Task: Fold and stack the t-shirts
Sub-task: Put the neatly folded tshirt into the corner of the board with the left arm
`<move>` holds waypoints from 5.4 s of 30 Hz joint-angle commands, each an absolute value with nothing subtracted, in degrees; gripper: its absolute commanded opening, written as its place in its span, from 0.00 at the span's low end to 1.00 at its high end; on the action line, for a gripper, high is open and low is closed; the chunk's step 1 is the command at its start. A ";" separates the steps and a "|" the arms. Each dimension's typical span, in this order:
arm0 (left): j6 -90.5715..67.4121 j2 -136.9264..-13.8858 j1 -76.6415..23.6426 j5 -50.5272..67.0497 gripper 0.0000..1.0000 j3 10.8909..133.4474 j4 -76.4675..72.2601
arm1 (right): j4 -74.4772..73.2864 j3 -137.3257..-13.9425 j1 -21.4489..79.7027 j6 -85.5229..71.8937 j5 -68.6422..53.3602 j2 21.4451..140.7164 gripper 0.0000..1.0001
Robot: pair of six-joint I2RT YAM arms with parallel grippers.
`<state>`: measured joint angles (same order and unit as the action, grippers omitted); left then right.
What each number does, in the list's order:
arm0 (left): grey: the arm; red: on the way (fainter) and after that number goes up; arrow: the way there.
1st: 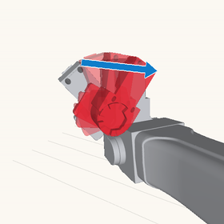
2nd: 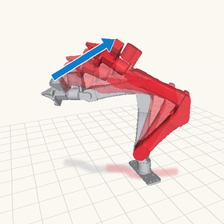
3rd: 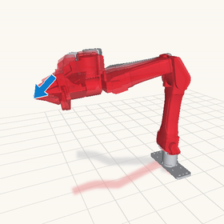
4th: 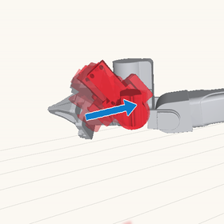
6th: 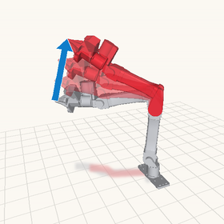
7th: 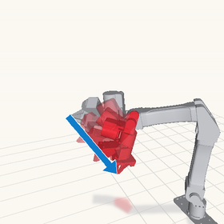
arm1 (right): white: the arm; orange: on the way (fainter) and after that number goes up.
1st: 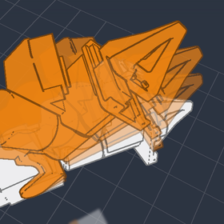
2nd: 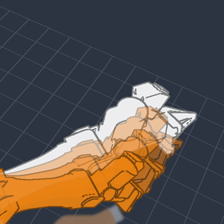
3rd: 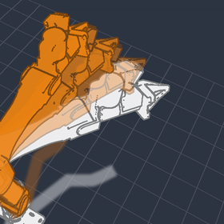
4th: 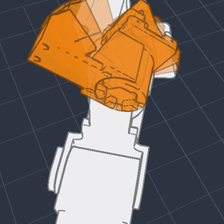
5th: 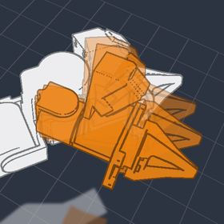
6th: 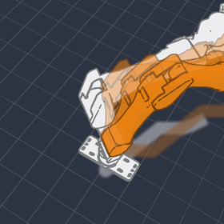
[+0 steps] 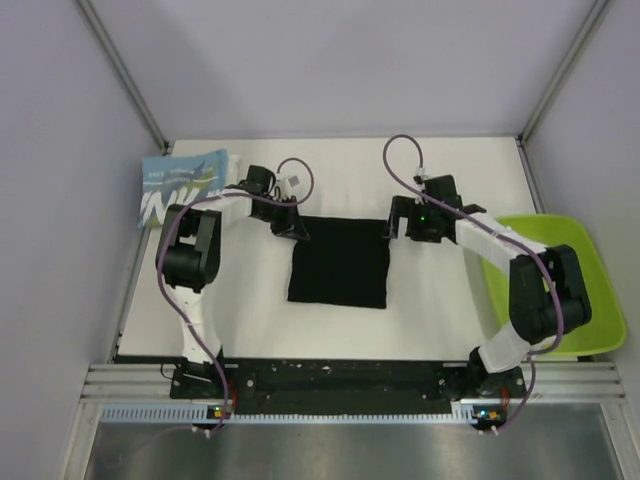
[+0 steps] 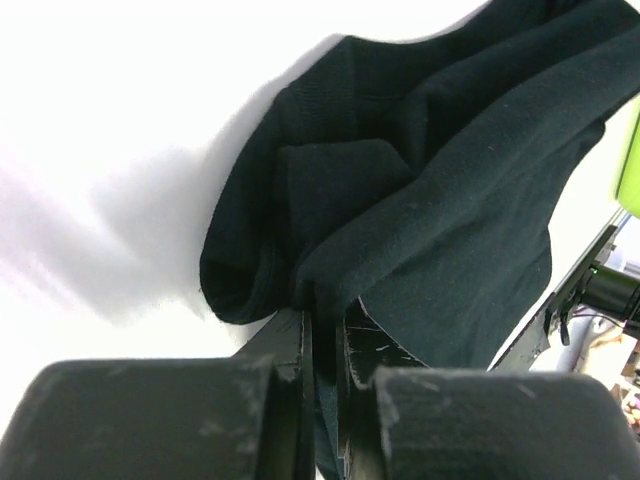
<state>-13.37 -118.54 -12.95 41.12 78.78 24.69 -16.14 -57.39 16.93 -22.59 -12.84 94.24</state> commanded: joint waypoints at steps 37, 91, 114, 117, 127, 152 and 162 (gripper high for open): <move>24.78 -110.48 1.67 0.54 0.00 121.20 53.00 | -25.75 -51.94 16.52 -7.82 -0.44 74.35 0.99; 33.06 -124.29 12.40 -22.53 0.74 126.14 31.46 | -26.89 -52.30 16.52 -5.98 -2.28 77.25 0.99; 20.83 -134.65 0.53 -9.49 0.47 133.68 33.67 | -27.51 -52.47 16.52 -5.62 -2.90 78.13 0.99; 20.13 -135.70 0.26 -9.32 0.39 133.86 31.38 | -27.60 -52.38 16.61 -5.54 -2.64 77.96 0.99; 20.04 -133.96 0.26 -5.01 0.00 132.37 29.63 | -27.95 -52.47 16.61 -5.10 -1.93 78.66 0.99; 18.63 -131.07 -2.46 2.81 0.75 131.93 33.58 | -29.00 -52.91 16.79 -5.10 -2.81 78.93 0.99; 22.23 -113.58 -4.22 11.24 0.99 123.33 40.24 | -28.92 -52.56 17.14 -5.45 -3.69 77.35 0.99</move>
